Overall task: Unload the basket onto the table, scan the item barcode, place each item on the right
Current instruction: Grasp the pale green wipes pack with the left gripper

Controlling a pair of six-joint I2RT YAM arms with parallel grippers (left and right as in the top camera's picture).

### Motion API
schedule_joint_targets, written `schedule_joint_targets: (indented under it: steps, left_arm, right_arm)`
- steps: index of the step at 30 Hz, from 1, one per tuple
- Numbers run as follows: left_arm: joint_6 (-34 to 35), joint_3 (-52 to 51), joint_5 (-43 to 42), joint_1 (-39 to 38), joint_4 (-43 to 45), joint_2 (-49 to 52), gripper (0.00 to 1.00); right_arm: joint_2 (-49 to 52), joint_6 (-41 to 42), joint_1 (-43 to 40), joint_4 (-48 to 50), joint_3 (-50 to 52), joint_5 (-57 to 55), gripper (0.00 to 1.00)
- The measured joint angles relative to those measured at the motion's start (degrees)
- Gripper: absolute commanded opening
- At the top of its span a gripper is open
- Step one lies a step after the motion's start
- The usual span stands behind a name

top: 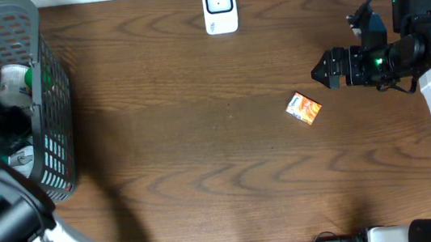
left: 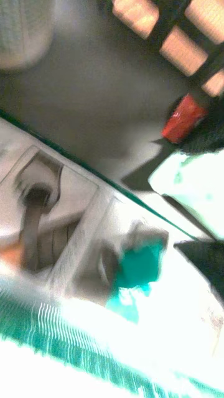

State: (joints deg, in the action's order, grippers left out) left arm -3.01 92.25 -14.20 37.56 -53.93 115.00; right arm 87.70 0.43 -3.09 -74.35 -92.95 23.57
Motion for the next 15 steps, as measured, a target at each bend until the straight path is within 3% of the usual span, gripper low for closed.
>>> schedule_joint_targets:
  steps: [3,9,15]
  left_arm:
    - [2.16,0.15,0.20,1.20,-2.49,-4.15,0.80]
    - [4.52,-1.75,0.15,0.85,-6.56,-5.46,0.83]
    - [4.83,-8.35,0.83,0.48,-3.80,-4.63,0.86]
  right_arm:
    - [0.00,0.00,0.00,-0.02,0.00,0.00,0.99]
    - [0.00,0.00,0.00,0.00,0.00,0.00,0.99]
    - [0.00,0.00,0.00,0.00,0.00,0.00,0.99]
